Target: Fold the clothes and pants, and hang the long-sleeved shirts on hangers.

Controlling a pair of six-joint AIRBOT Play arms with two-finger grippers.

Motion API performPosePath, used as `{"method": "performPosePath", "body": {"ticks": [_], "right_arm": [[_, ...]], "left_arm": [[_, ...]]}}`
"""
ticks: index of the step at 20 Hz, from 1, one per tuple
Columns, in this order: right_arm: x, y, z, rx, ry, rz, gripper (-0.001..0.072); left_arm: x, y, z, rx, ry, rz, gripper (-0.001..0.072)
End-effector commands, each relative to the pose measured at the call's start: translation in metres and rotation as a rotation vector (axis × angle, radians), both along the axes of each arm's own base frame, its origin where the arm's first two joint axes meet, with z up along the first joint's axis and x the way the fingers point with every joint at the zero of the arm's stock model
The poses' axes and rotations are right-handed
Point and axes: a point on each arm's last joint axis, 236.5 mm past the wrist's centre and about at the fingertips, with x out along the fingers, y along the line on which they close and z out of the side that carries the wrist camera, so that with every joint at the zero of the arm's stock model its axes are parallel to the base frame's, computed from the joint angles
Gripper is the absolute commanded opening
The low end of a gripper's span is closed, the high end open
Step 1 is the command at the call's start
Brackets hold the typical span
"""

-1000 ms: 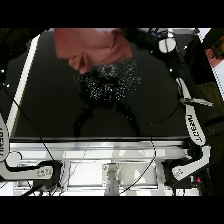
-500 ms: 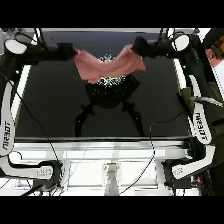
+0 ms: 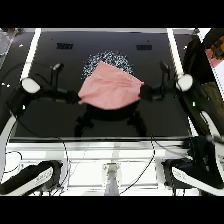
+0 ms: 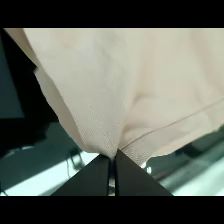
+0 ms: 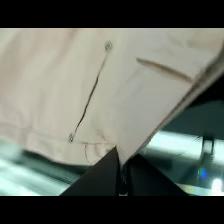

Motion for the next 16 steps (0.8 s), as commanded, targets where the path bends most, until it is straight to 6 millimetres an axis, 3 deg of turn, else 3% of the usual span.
{"method": "performPosePath", "body": {"ticks": [1,4,7,9,12,16], "right_arm": [[-0.075,0.004,-0.031,0.018,0.14,-0.042,0.0014],[-0.106,0.008,-0.033,0.037,0.192,-0.078,0.0014],[-0.103,0.005,-0.024,0.061,0.175,-0.136,0.0014],[-0.082,-0.004,-0.022,0.082,0.141,-0.224,0.0013],[-0.033,-0.033,-0.012,0.169,0.059,-0.434,0.0013],[0.027,-0.079,-0.003,0.262,-0.033,-0.672,0.0013]], "left_arm": [[-0.049,-0.009,-0.013,0.005,0.048,-0.032,0.0005],[-0.064,-0.02,-0.002,0.001,0.034,-0.085,0.0005],[-0.048,-0.022,0.011,-0.017,-0.026,-0.025,0.0005],[-0.016,-0.022,0.032,-0.037,-0.1,0.04,0.0005],[0.034,-0.031,0.062,-0.052,-0.172,0.051,0.0005],[0.111,-0.049,0.069,-0.062,-0.207,0.052,0.0005]]}}
